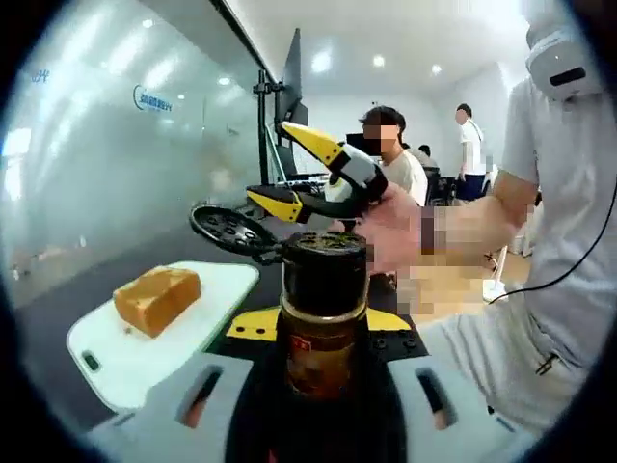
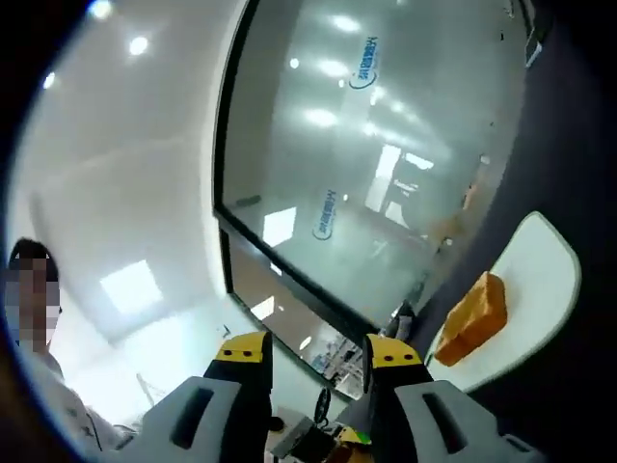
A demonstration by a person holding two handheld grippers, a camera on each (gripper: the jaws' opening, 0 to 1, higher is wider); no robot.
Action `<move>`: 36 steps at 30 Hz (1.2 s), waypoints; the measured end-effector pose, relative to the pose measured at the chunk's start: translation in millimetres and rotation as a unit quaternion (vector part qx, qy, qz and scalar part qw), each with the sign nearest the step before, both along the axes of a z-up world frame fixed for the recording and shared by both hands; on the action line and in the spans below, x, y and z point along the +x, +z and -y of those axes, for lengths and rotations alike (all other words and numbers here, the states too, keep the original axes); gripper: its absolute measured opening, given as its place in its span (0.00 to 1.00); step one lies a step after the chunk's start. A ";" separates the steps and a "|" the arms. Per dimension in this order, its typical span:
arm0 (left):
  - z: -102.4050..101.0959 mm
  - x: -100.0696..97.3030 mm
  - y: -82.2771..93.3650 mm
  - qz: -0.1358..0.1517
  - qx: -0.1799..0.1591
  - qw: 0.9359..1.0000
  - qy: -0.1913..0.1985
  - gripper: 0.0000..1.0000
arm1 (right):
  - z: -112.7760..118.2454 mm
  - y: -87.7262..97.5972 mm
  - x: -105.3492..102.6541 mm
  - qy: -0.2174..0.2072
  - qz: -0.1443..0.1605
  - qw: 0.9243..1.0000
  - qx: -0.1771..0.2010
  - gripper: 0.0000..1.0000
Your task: Sprinkle pepper
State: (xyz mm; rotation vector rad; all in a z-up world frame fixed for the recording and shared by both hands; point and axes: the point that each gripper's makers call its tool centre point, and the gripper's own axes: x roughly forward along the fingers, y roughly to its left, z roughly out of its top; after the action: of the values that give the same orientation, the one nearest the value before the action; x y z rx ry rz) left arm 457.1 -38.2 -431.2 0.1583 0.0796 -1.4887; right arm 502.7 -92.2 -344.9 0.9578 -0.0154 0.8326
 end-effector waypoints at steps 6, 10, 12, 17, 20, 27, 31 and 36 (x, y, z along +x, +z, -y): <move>-0.9 0.4 -1.2 -0.003 -0.009 1.000 -0.018 0.19 | -22.6 -25.4 7.8 0.074 -0.033 0.993 -0.087 0.27; -0.1 2.7 -1.0 -0.018 -0.017 0.999 -0.029 0.19 | -34.6 -24.8 11.4 0.115 -0.025 0.985 -0.128 0.27; 1.1 1.2 -0.5 -0.020 -0.018 0.999 -0.033 0.19 | -37.6 -20.5 17.0 0.128 -0.033 0.982 -0.136 0.27; 3.3 -0.8 -0.4 -0.019 -0.015 0.999 -0.041 0.19 | -51.7 -33.8 14.5 0.161 0.007 0.955 -0.250 0.25; 3.7 -1.8 -0.5 -0.019 -0.016 0.999 -0.043 0.19 | -55.1 -38.0 15.7 0.181 -0.008 0.953 -0.241 0.25; 3.9 -4.2 -1.3 -0.018 -0.018 0.999 -0.044 0.19 | -71.0 -35.6 3.8 0.235 -0.009 0.943 -0.236 0.22; 4.0 -4.7 -1.3 -0.017 -0.018 0.999 -0.044 0.19 | -78.3 -37.5 4.0 0.246 -0.010 0.937 -0.249 0.15; 4.7 -4.7 -1.2 -0.023 -0.019 0.999 -0.042 0.19 | -78.1 -32.8 3.7 0.237 0.025 0.933 -0.269 0.02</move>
State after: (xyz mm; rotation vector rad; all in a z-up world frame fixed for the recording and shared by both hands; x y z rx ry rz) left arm 452.3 -42.9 -432.4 0.0972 0.0814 -1.5774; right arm 506.4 -14.0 -377.7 0.4172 0.3961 1.2250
